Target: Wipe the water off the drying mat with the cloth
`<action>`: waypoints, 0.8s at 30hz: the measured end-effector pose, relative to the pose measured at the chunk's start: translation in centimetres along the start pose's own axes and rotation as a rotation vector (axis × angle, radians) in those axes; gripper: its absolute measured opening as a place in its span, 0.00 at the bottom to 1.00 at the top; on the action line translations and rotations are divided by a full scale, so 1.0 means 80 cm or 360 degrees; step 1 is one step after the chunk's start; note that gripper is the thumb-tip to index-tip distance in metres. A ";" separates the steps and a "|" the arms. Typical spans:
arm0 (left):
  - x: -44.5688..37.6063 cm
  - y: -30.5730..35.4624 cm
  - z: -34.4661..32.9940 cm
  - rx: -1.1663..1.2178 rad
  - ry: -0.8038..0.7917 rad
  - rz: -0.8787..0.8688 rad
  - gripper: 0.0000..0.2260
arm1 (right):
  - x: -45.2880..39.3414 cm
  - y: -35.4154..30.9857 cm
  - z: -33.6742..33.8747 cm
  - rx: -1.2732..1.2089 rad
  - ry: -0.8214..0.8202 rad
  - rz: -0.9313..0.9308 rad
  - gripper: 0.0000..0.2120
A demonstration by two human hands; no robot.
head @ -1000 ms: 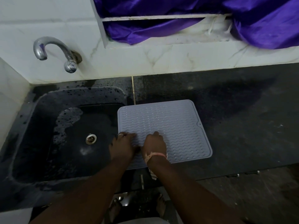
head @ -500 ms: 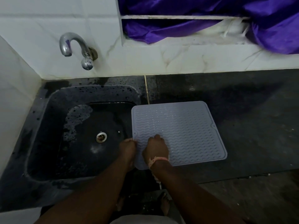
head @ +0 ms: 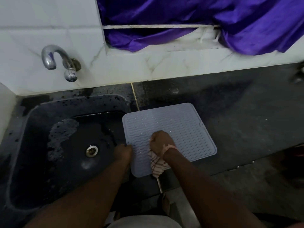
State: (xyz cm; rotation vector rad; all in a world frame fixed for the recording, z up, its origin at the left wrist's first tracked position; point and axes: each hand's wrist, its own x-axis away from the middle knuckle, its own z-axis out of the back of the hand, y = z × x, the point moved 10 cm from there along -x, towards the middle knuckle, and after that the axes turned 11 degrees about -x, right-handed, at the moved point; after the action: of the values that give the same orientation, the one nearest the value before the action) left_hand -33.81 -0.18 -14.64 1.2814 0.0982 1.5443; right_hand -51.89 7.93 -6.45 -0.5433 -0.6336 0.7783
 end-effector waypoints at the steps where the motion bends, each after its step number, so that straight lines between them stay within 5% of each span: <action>1: -0.001 0.009 0.001 -0.0164 0.0058 -0.0078 0.08 | -0.003 0.018 0.023 0.0011 0.0051 -0.0057 0.08; 11: 0.031 0.078 -0.029 -0.1006 0.0377 -0.0544 0.26 | -0.027 0.188 0.202 0.0290 0.0476 -0.0485 0.12; 24: 0.032 0.073 -0.037 -0.1134 0.0468 -0.0444 0.26 | -0.040 0.171 0.149 0.0575 0.0316 -0.0183 0.09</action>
State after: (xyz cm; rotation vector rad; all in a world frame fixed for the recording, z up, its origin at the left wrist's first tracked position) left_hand -39.39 0.81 -10.50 0.4563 -0.0807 1.3353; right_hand -68.31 16.14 -8.22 -0.2462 -0.3262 0.6999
